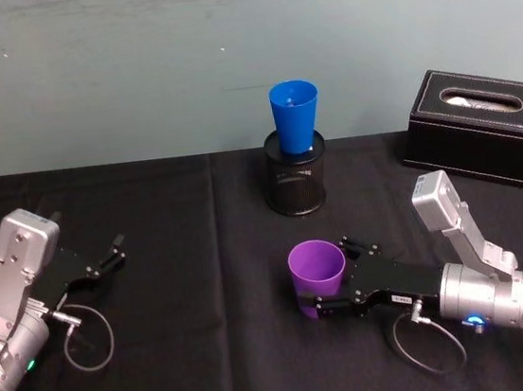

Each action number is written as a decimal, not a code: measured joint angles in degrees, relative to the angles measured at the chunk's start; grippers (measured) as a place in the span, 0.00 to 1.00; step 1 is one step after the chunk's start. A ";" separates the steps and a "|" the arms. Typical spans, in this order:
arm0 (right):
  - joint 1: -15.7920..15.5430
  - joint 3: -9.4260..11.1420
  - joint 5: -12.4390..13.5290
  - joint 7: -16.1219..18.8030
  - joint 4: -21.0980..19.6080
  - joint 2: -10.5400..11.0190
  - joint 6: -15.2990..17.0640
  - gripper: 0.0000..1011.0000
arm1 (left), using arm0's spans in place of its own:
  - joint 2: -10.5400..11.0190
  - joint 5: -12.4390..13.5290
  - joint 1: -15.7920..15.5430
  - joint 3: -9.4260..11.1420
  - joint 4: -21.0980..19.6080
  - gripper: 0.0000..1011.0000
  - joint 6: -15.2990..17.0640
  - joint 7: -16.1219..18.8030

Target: Pick up one cup with a gripper and tap it against the other cup.

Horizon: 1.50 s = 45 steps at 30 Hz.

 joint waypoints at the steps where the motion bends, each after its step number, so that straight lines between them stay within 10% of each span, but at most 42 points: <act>1: 0.00 0.00 0.00 0.00 0.00 0.00 0.00 0.99 | 0.00 0.00 0.00 0.00 0.00 1.00 0.00 0.00; 18: -3.97 6.42 6.25 -0.28 -3.63 -1.02 -7.91 0.99 | 0.00 0.00 0.00 0.00 0.00 1.00 0.00 0.00; 32: -6.78 11.50 -7.57 -30.64 -6.60 -3.74 -0.84 0.99 | 0.00 0.00 0.00 0.00 0.00 1.00 0.00 0.00; 45: -6.06 11.56 -12.07 -33.09 -5.19 -4.74 4.09 0.99 | 0.00 0.00 0.00 0.00 0.00 1.00 0.00 0.00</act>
